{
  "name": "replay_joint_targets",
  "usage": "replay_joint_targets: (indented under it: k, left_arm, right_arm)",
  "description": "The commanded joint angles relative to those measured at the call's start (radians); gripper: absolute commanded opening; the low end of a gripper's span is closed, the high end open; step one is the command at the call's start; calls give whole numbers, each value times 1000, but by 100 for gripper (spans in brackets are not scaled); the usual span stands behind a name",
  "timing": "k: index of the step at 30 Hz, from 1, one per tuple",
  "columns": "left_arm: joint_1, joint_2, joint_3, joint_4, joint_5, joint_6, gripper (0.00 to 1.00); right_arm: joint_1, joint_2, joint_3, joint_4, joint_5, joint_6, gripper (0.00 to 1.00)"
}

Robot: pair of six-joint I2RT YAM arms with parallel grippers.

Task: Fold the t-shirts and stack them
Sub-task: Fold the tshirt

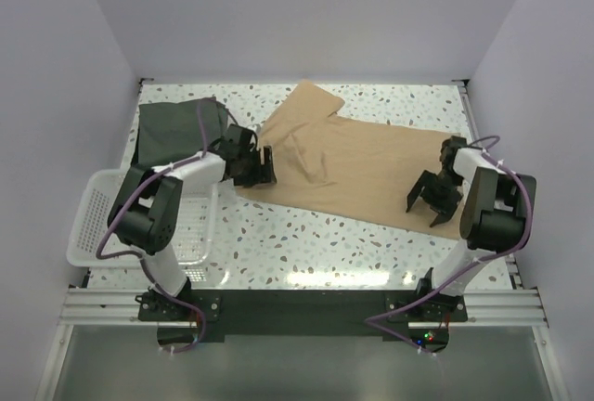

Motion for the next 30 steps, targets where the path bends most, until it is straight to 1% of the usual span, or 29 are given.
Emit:
replay_joint_targets:
  k: [1, 3, 5, 8, 12, 14, 15, 17, 18, 20, 21, 22, 23, 24, 25, 27, 28, 30]
  left_arm:
    - [-39, -100, -101, -21, -14, -49, 76]
    - [-85, -148, -139, -27, -12, -70, 76]
    - [-138, -175, -151, -46, -14, -90, 76]
    - [-185, -220, -151, -96, -34, -115, 76]
    - [-200, -303, -104, -157, -92, -124, 76]
    - [-200, -318, -75, -167, -101, -109, 77]
    - [-200, -320, -46, -164, -101, -101, 77]
    - [-200, -309, -23, -132, -91, -86, 77]
    - [-199, -291, -18, -110, -57, -84, 77]
    - [-200, -262, -7, -43, -22, -75, 78]
    - [-200, -231, -1, -17, 12, -76, 78]
    - [-196, -213, 3, 40, 29, -84, 78]
    - [-186, -196, 4, 69, 47, -90, 78]
    - [-183, -165, 8, 95, 75, -96, 78]
    - [-179, -150, 10, 126, 86, -107, 78]
    - [-165, -121, 16, 152, 95, -107, 78]
    - [-165, -116, 14, 161, 95, -106, 78]
    - [-153, -107, -13, 190, 99, -104, 78]
  right_arm:
    - [-83, -51, -105, -77, -33, -13, 77]
    - [-106, -100, -118, -94, -26, -30, 77]
    - [-112, -141, -125, -120, -30, -34, 77]
    - [-111, -192, -124, -146, -46, -27, 77]
    - [-97, -255, -72, -166, -79, -18, 77]
    - [-65, -263, -1, -180, -84, -11, 76]
    - [-17, -258, 26, -185, -85, -2, 75]
    - [39, -246, 94, -166, -114, 30, 75]
    - [93, -228, 126, -148, -130, 45, 74]
    - [141, -202, 152, -77, -170, 93, 72]
    - [188, -186, 167, -51, -208, 105, 71]
    - [220, -148, 201, -1, -222, 123, 69]
    - [245, -128, 220, 22, -233, 131, 69]
    - [297, -100, 258, 45, -254, 139, 68]
    - [320, -50, 278, 87, -266, 151, 68]
    - [383, 30, 337, 140, -308, 170, 65]
    - [405, 30, 358, 156, -311, 173, 65]
    - [454, 98, 391, 186, -316, 176, 63]
